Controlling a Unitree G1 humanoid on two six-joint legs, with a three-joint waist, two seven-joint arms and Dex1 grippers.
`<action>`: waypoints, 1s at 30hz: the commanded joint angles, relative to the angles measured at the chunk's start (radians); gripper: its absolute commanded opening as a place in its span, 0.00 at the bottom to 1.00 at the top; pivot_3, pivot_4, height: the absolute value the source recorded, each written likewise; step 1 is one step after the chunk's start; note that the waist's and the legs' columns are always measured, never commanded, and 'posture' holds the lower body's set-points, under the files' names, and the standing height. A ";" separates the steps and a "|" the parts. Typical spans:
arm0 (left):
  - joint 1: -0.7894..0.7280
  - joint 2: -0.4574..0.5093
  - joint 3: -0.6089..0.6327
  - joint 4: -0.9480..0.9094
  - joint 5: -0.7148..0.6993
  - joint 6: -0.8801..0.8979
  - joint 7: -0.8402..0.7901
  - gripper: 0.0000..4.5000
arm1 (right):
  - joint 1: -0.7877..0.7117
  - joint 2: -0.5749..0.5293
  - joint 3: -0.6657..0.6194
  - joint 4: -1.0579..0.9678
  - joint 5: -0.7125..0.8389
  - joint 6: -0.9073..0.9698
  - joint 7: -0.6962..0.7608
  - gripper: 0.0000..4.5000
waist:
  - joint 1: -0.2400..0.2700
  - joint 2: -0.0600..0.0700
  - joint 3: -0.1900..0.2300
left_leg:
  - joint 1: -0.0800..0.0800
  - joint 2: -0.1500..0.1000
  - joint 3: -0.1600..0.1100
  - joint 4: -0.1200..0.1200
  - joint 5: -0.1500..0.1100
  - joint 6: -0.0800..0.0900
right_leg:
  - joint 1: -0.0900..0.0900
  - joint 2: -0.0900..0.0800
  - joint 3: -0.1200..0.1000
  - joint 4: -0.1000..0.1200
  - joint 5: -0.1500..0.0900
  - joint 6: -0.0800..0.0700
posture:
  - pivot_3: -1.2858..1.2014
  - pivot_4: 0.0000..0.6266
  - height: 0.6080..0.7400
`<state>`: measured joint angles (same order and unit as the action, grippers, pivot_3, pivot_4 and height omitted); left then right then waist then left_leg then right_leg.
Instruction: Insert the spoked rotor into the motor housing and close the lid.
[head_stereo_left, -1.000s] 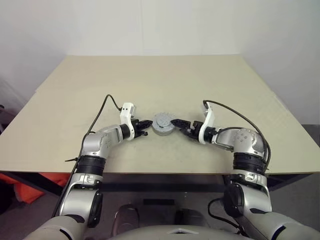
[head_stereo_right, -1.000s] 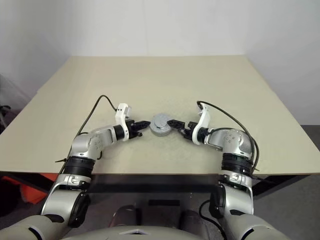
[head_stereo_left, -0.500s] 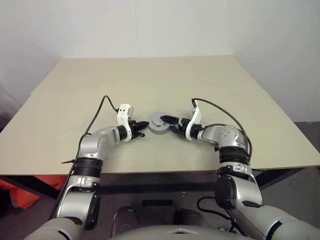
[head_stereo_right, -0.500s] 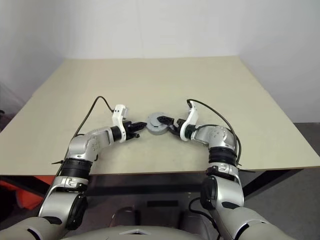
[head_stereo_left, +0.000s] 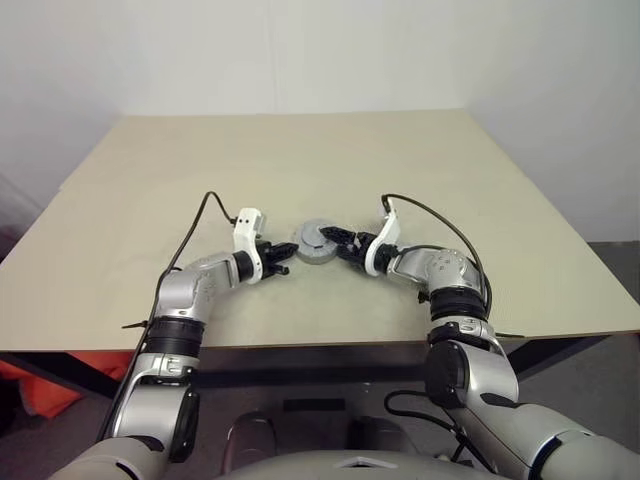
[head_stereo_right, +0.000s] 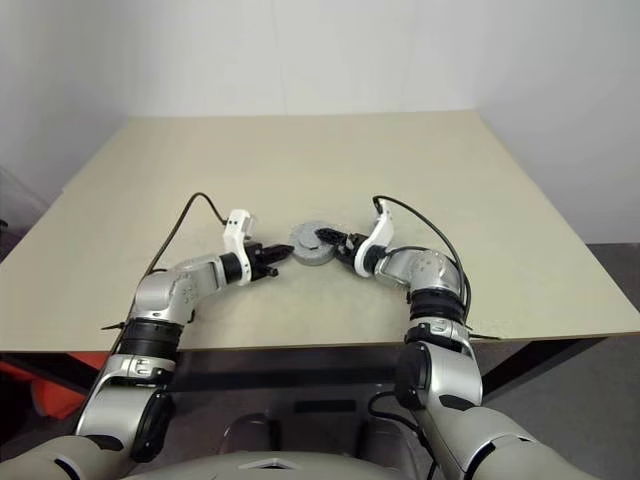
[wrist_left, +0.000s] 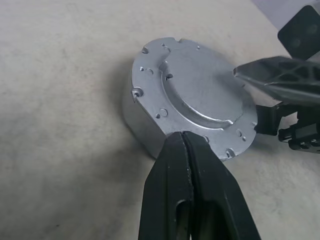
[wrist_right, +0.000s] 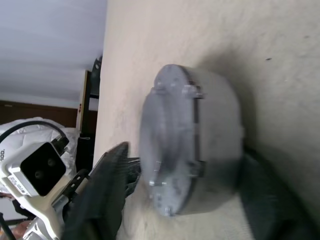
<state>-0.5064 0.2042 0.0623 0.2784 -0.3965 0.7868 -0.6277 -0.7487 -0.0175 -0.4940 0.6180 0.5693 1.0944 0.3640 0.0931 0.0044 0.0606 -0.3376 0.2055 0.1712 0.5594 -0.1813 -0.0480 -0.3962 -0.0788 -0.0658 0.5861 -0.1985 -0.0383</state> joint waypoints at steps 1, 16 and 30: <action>0.004 -0.023 -0.036 0.010 0.000 0.016 0.002 0.00 | -0.057 0.070 0.041 -0.041 0.093 0.054 0.067 0.51 | 0.000 0.000 0.000 | 0.000 0.000 0.000 0.000 0.000 0.000 | -0.001 0.000 0.000 0.001 0.000 0.000 | 0.52 0.00 1.00; -0.003 -0.022 -0.035 0.020 0.010 0.009 -0.004 0.00 | -0.058 0.073 0.056 -0.009 0.055 -0.007 0.034 0.40 | 0.004 0.001 0.000 | -0.003 -0.001 0.000 -0.004 0.001 -0.002 | -0.004 0.000 0.000 0.002 0.001 -0.001 | 0.52 0.00 1.00; 0.003 -0.030 -0.005 0.014 0.002 -0.013 0.012 0.00 | -0.076 0.056 0.043 0.044 0.045 -0.074 -0.004 0.38 | 0.004 0.001 0.000 | -0.003 -0.001 0.000 -0.004 0.001 -0.002 | -0.004 0.000 0.000 0.002 0.001 -0.002 | 0.52 0.00 1.00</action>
<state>-0.5066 0.1950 0.0798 0.2797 -0.3902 0.7703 -0.6229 -0.7994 0.0084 -0.4776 0.6495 0.5937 1.0159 0.3650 0.0968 0.0056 0.0603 -0.3409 0.2046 0.1717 0.5552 -0.1803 -0.0498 -0.4002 -0.0790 -0.0655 0.5883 -0.1976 -0.0399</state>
